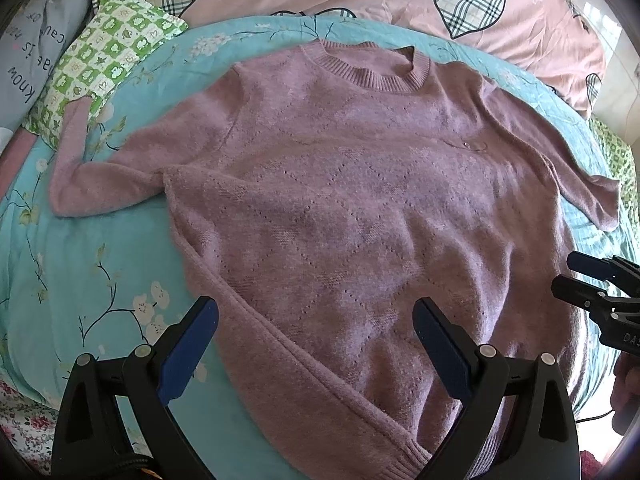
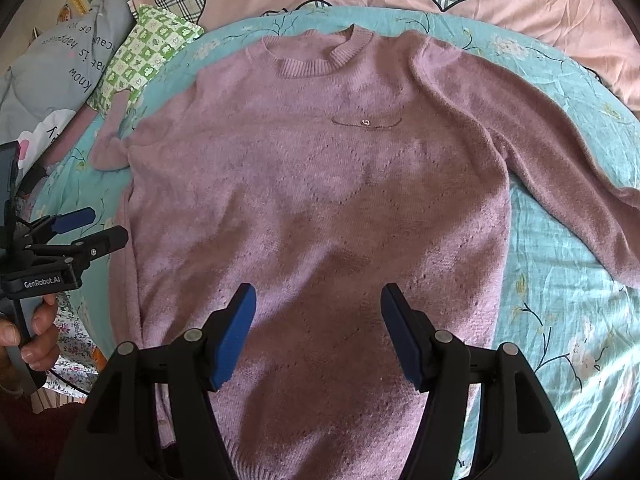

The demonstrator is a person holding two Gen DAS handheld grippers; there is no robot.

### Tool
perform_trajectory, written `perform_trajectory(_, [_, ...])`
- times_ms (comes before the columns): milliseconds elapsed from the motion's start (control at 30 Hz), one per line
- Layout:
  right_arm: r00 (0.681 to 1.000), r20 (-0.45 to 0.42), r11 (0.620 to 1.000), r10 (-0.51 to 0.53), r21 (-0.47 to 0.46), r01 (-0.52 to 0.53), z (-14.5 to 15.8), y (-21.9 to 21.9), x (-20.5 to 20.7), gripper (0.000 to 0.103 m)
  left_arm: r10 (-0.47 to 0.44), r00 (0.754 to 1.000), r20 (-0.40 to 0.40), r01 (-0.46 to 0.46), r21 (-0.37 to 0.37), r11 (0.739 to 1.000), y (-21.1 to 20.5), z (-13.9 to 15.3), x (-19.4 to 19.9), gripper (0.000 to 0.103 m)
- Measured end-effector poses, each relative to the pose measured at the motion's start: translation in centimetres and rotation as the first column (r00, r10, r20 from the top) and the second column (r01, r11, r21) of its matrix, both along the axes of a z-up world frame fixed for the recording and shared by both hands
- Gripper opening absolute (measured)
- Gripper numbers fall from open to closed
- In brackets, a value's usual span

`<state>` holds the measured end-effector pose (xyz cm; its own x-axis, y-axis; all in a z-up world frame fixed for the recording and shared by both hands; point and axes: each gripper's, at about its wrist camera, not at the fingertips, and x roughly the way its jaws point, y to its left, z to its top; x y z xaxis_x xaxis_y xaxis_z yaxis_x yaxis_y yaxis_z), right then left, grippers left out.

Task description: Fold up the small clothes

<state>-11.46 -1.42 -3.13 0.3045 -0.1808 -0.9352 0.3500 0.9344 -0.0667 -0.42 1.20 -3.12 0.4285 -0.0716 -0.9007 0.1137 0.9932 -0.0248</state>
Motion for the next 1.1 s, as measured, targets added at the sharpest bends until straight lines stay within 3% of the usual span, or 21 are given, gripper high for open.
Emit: perform_trajectory(1100, [1.0,-0.014,1.0,0.021,-0.009,-0.021,-0.5,-0.2,1.4,0.066,-0.028,1.0,0.001,0.028,-0.02,0.999,-0.7,-0.2,1.0,0.098])
